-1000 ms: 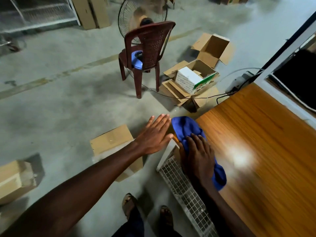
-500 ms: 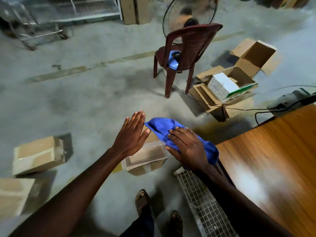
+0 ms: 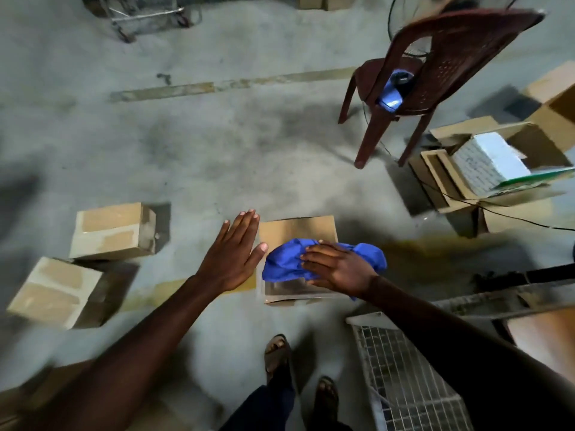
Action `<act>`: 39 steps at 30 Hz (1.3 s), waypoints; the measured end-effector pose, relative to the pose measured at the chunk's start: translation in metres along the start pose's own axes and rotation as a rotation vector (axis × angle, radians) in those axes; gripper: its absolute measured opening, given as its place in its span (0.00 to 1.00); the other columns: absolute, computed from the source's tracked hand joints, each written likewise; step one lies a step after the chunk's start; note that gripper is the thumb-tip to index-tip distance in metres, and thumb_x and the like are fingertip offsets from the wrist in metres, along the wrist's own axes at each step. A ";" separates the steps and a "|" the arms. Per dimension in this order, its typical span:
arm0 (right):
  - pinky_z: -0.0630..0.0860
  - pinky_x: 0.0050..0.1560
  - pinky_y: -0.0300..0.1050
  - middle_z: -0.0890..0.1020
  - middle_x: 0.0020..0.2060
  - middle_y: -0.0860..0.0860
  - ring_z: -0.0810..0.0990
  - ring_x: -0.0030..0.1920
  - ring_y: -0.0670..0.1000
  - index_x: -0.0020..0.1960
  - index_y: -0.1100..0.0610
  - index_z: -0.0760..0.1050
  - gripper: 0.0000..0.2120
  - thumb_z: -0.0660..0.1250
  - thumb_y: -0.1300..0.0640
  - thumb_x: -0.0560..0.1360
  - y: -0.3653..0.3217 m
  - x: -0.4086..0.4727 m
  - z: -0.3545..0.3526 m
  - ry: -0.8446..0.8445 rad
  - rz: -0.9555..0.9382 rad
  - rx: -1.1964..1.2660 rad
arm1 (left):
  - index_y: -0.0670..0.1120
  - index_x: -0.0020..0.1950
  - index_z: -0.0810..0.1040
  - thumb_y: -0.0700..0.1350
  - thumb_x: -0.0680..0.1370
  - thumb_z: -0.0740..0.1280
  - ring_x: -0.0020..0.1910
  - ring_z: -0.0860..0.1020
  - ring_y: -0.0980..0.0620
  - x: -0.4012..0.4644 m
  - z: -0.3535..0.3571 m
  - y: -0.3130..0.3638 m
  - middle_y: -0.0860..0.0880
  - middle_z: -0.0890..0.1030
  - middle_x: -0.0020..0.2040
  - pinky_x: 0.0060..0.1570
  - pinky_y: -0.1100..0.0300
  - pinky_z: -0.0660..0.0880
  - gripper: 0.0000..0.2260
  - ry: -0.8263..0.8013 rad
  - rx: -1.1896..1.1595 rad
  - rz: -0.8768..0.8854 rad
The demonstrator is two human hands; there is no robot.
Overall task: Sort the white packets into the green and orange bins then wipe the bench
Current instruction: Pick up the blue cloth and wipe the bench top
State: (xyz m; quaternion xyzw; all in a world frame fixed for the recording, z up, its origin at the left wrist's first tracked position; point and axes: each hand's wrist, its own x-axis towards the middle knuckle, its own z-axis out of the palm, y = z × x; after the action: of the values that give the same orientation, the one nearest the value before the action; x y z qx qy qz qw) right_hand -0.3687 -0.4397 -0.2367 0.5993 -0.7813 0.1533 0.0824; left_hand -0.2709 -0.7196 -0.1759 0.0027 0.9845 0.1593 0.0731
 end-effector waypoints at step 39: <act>0.73 0.70 0.54 0.78 0.67 0.59 0.77 0.68 0.57 0.70 0.61 0.74 0.27 0.51 0.44 0.84 0.053 -0.019 0.107 -0.406 -0.372 -0.054 | 0.43 0.81 0.51 0.61 0.82 0.41 0.80 0.50 0.47 -0.003 0.109 -0.024 0.45 0.52 0.81 0.77 0.49 0.46 0.33 -0.081 0.142 -0.013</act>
State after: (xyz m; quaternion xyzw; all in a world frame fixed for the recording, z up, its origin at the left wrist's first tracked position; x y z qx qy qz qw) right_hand -0.4088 -0.4465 -0.3507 0.7485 -0.6623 -0.0088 -0.0333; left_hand -0.2513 -0.7086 -0.2853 0.0077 0.9896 0.0883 0.1137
